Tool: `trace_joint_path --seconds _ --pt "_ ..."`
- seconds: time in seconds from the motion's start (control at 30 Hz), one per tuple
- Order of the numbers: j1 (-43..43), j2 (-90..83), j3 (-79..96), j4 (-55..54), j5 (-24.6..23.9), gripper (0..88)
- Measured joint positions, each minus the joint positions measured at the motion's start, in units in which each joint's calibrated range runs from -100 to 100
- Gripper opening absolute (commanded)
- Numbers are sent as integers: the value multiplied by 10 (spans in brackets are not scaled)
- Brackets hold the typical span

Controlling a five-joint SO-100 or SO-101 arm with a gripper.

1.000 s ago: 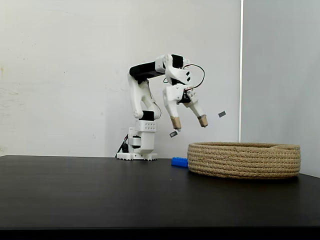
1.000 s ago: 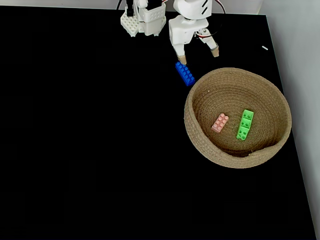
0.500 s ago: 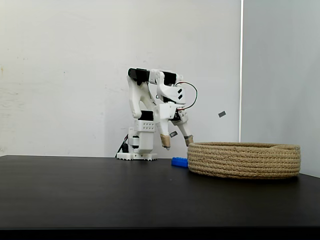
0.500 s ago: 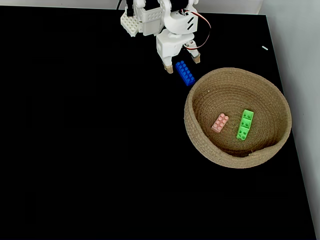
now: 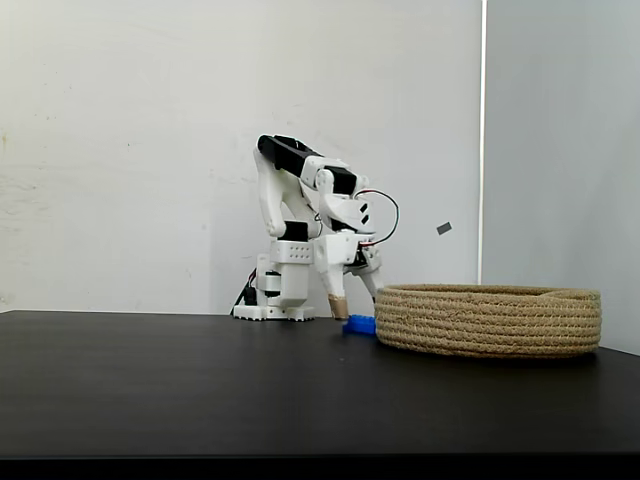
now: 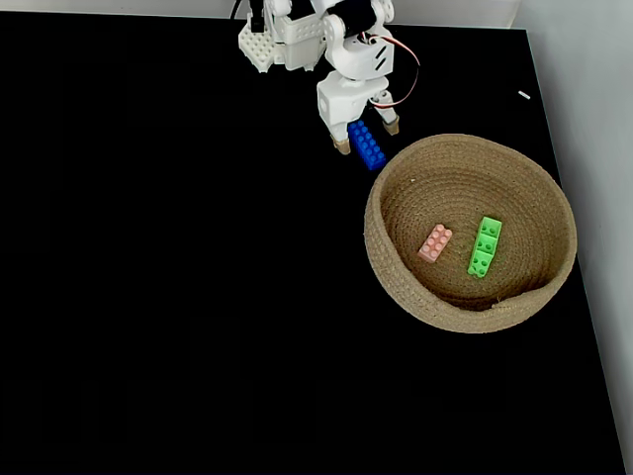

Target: Place the lego blocks in the tray

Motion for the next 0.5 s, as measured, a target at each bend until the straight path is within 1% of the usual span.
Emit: trace_joint_path --seconds 0.1,0.13,0.17,0.27,0.5 --pt "0 7 14 -23 -5 228" --pt "-1 8 19 -32 -7 203" --pt "-1 10 22 -39 -9 162" --pt "-1 14 30 -60 -16 0" --pt "-5 8 35 -75 -41 0"
